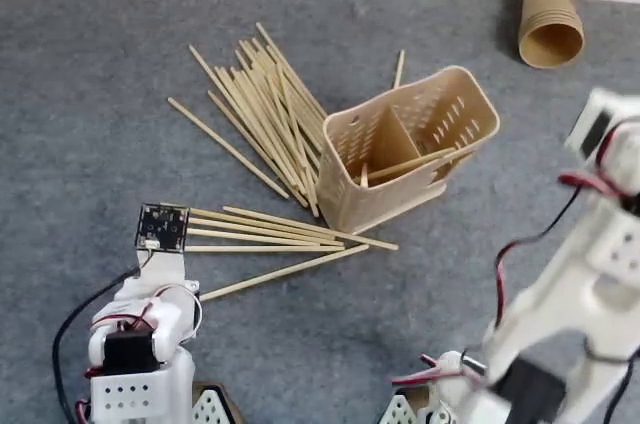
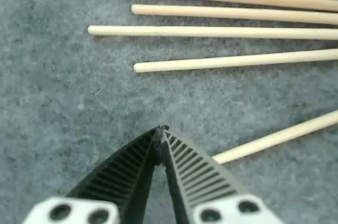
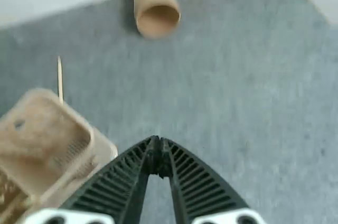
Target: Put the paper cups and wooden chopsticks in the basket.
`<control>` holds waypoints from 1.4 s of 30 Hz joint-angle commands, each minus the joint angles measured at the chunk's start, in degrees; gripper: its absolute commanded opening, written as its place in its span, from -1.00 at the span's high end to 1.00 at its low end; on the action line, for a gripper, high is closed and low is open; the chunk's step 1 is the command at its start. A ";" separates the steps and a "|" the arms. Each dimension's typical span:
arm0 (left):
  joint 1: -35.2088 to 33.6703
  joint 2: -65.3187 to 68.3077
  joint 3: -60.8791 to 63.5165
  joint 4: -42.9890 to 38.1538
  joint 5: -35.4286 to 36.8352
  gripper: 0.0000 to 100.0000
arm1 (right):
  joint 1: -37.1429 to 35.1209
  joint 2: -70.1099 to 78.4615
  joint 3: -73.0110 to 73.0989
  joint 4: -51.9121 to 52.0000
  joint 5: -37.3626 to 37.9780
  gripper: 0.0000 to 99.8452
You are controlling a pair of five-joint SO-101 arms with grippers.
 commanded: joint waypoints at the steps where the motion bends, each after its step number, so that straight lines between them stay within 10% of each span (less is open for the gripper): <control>1: -0.40 -0.48 1.27 0.35 -0.35 0.98 | 0.31 -11.38 14.37 -2.95 0.97 0.99; 19: -0.40 -0.48 1.27 0.35 -0.35 0.98 | -7.87 -47.60 94.90 -39.16 0.44 0.99; 42: -0.40 -0.48 1.27 0.35 -0.35 0.98 | -26.51 -47.87 81.27 -28.79 -16.18 0.99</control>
